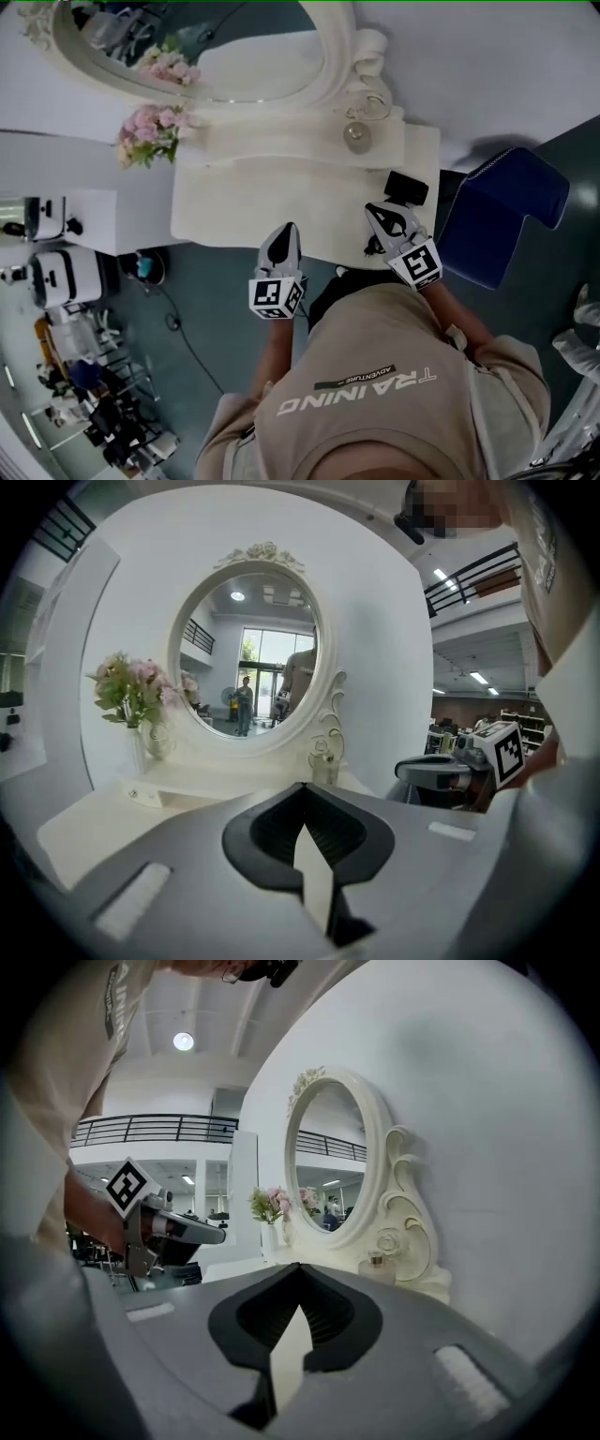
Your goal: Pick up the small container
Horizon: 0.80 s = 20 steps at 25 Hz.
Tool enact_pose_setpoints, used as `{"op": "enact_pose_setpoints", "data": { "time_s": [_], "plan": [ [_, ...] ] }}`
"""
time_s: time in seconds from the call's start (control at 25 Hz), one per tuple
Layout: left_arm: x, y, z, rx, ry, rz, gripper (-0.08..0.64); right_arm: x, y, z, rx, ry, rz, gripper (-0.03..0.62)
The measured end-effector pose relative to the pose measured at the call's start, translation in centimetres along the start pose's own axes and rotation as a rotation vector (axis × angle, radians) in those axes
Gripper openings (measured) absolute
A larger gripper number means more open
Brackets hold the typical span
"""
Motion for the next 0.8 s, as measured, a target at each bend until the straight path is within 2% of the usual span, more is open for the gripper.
{"op": "enact_pose_setpoints", "data": {
  "time_s": [0.28, 0.52, 0.8],
  "plan": [
    [1.8, 6.1, -1.2, -0.172, 0.019, -0.019, 0.017, -1.1, -1.7, -2.2, -0.161, 0.044, 0.023, 0.003],
    [1.6, 9.8, -0.5, -0.312, 0.037, -0.003, 0.017, -0.4, -1.8, -3.0, -0.348, 0.033, 0.015, 0.003],
    [2.5, 12.5, -0.7, -0.46, 0.046, -0.016, 0.017, 1.8, -1.3, -1.9, -0.484, -0.018, 0.009, 0.003]
  ]
}}
Point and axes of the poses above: the fingertips, and each gripper's own axes: y forward along the fingers, z to its left, x out of its top, the point moved 3 cm from there along -y, backward along the fingers, and after that the axes turned 6 degrees about -z, right-handed, at the moved point
